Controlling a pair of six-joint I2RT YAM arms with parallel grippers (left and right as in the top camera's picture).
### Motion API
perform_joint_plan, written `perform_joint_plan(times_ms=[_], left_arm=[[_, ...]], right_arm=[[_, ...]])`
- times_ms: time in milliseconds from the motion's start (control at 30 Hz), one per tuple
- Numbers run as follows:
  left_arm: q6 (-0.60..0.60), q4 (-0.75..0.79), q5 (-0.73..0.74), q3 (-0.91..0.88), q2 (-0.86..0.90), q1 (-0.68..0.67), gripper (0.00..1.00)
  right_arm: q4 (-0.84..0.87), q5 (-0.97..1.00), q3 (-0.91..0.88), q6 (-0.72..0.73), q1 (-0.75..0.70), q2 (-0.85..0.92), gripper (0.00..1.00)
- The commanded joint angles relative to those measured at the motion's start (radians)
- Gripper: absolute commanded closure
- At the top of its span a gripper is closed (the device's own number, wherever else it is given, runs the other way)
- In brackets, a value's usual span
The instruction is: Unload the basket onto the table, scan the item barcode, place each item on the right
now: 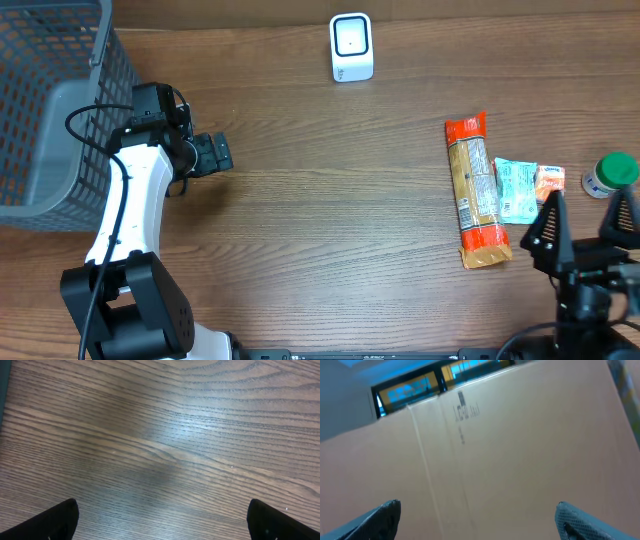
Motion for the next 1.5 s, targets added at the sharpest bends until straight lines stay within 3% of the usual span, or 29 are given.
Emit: perform_joint_plan(times_ms=[0,333,667,767,1033,1267,1467], left_arm=[[-0.003,0.001,-0.003,0.011,-0.005,-0.002,0.00],[-0.003,0.001,-0.003,0.011,-0.005,-0.002,0.00],[-0.003,0.001,-0.003,0.011,-0.005,-0.002,0.00],[-0.003,0.001,-0.003,0.011,-0.005,-0.002,0.00],[-0.003,0.001,-0.003,0.011,-0.005,-0.002,0.00],[-0.003,0.001,-0.003,0.011,-0.005,-0.002,0.00],[-0.003,0.001,-0.003,0.011,-0.005,-0.002,0.00]], right_arm=[[0.038,-0.016,-0.080,-0.003,-0.006,-0.024,0.00],[0.165,-0.033,-0.258,-0.003,-0.009,-0.046,0.00],[-0.310,-0.043,-0.258,-0.008,-0.010,-0.046,0.00],[-0.316,-0.095,-0.258,-0.096,-0.010,-0.046,0.00],[-0.313,-0.108,-0.258,-0.089,-0.010,-0.046,0.00],[-0.316,-0.109,-0.258,-0.339,-0.010,-0.046,0.00],[-0.316,-0.109,-0.258,-0.344,-0.010,-0.046,0.00]])
